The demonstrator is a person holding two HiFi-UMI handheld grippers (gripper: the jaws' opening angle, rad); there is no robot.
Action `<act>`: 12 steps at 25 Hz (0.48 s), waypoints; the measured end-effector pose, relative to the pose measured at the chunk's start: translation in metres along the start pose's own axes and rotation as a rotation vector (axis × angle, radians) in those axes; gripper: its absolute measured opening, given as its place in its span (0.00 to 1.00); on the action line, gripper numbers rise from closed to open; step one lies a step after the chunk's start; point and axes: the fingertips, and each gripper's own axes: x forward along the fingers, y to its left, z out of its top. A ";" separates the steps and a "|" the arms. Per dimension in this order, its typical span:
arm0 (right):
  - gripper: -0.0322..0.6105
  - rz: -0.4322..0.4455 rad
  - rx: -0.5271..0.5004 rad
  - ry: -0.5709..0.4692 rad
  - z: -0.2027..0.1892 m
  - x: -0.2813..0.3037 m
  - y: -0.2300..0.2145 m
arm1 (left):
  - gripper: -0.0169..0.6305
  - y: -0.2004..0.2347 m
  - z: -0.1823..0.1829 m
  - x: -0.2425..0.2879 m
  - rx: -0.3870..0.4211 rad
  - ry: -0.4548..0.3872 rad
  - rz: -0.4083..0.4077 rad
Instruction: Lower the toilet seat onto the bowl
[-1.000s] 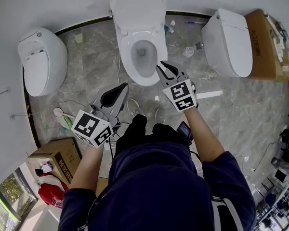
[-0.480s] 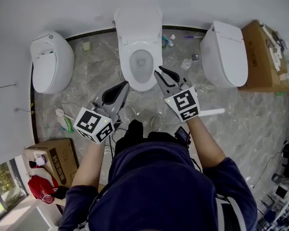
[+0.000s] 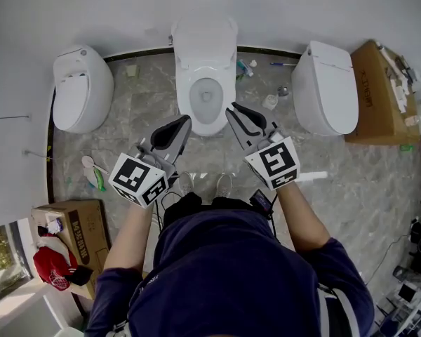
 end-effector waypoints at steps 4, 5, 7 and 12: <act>0.13 -0.005 0.020 -0.021 0.016 -0.004 0.004 | 0.02 0.005 0.017 -0.005 0.020 -0.018 -0.012; 0.13 -0.006 0.024 -0.029 0.022 -0.004 0.005 | 0.02 0.007 0.021 -0.006 0.024 -0.022 -0.017; 0.13 -0.011 0.035 -0.046 0.033 -0.005 0.009 | 0.02 0.010 0.029 -0.010 0.034 -0.029 -0.028; 0.13 -0.022 0.064 -0.075 0.056 -0.002 0.019 | 0.02 0.019 0.042 -0.015 0.050 -0.042 -0.055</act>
